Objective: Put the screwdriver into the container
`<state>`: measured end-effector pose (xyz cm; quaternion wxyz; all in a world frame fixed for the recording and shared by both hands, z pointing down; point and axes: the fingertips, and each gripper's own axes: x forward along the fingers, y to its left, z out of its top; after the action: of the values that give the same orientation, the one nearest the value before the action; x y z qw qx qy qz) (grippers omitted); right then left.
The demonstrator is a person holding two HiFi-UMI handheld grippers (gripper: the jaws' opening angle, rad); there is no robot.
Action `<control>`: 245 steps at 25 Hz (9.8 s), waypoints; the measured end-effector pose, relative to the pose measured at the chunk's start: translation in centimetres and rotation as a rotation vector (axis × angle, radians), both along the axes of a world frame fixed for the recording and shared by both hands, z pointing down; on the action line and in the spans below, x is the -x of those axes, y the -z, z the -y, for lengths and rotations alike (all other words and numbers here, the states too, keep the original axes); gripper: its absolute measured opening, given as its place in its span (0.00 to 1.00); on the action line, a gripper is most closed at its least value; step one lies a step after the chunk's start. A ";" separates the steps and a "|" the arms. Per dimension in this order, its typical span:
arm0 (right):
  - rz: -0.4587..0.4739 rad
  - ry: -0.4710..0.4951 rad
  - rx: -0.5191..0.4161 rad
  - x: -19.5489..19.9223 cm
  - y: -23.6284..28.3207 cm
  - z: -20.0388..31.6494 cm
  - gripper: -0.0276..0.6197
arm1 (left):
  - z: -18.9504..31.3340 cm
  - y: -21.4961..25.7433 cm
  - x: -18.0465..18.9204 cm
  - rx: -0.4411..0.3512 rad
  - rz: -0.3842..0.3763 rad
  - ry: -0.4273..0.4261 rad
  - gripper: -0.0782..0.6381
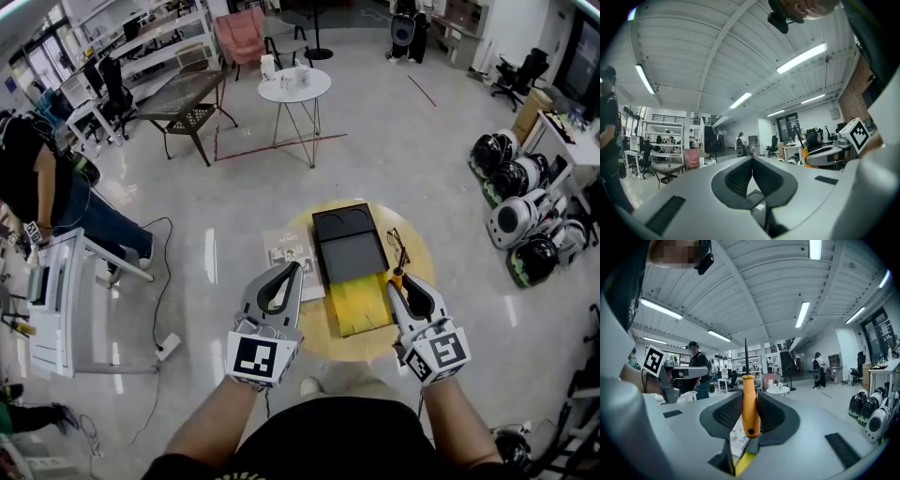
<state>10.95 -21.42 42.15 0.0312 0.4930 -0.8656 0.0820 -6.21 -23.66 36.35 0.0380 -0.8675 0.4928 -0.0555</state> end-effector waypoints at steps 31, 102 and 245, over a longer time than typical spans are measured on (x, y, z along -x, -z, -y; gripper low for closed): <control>-0.096 0.040 0.185 0.4 -10.1 2.7 0.22 | 1.5 -1.3 1.2 0.041 0.020 0.041 0.13; -0.321 0.084 0.619 -2.3 -33.2 3.3 0.22 | 4.2 -4.8 -0.6 0.098 0.051 0.042 0.13; -0.193 -0.100 -0.095 -1.9 6.6 -6.8 0.06 | -5.7 1.6 -0.8 -0.025 -0.061 -0.101 0.13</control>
<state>12.86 -14.65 35.54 0.0870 0.5420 -0.8358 -0.0054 -5.42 -17.96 34.80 0.0367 -0.8920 0.4501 -0.0209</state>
